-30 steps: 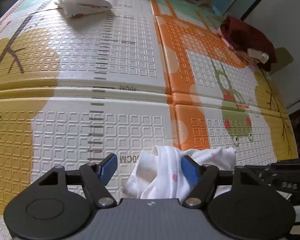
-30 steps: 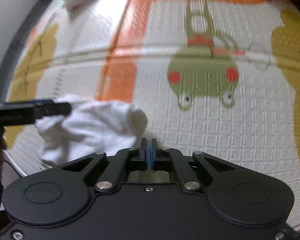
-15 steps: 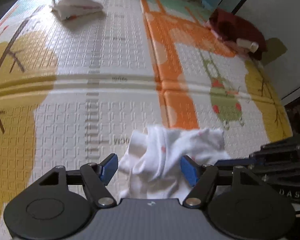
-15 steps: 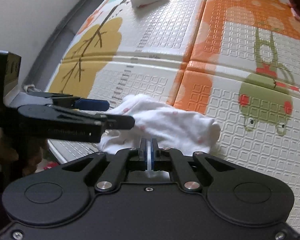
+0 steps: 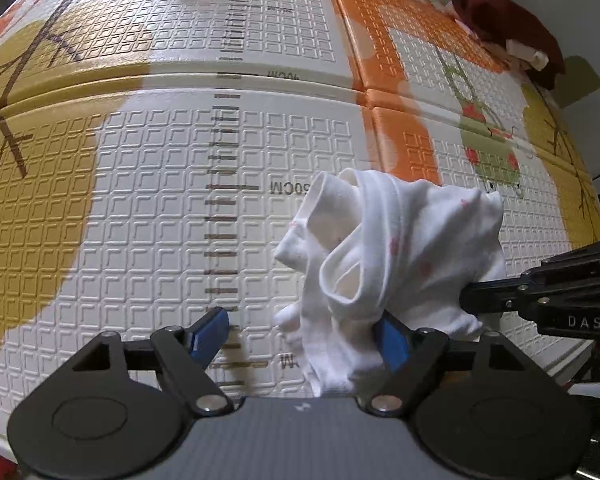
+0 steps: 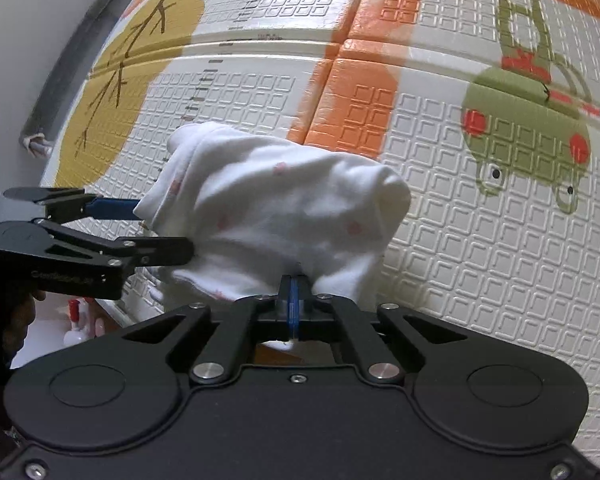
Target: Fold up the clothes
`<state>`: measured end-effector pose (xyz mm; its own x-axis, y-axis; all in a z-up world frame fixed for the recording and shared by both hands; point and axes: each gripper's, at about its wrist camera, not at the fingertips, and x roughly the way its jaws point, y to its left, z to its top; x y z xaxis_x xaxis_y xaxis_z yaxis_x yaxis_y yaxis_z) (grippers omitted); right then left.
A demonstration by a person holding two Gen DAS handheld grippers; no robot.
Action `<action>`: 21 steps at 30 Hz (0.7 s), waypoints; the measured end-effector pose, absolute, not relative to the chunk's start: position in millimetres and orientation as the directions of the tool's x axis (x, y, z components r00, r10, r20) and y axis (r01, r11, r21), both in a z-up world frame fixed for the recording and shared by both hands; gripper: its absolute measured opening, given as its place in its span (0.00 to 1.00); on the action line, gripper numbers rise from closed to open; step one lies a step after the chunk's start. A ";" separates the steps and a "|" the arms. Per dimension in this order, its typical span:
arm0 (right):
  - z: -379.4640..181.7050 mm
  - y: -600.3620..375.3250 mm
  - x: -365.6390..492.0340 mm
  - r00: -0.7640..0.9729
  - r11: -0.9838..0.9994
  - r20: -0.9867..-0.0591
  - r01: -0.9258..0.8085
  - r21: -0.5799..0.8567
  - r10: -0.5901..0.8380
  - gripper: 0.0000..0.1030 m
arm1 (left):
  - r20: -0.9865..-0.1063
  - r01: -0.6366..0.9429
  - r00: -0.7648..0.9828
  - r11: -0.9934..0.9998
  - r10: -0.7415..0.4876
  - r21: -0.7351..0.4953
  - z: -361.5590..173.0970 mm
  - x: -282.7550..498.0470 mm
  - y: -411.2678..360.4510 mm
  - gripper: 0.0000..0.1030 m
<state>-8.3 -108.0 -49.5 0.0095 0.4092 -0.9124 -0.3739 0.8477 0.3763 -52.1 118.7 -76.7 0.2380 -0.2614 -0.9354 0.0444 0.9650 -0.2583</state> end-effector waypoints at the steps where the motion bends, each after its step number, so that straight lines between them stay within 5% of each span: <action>1: -50.3 -109.5 -8.4 0.010 0.848 -0.910 -0.367 0.382 0.414 0.00 | -0.935 0.040 0.240 0.965 -0.261 -0.259 -76.1 -52.3 120.0 0.79; 5: -49.0 -110.3 -9.2 0.013 0.849 -0.913 -0.374 0.373 0.407 0.00 | -0.943 0.010 0.251 0.975 -0.218 -0.222 -74.2 -50.5 127.3 0.77; 9: -46.0 -111.5 -10.5 0.015 0.848 -0.917 -0.386 0.363 0.400 0.00 | -0.960 -0.028 0.254 0.991 -0.121 -0.132 -70.6 -46.6 136.1 0.60; 21: 6.0 -109.3 -3.2 0.125 0.822 -0.877 -0.428 0.374 0.464 0.02 | -0.866 0.083 0.378 0.943 -0.328 -0.321 -14.8 -31.9 114.9 0.62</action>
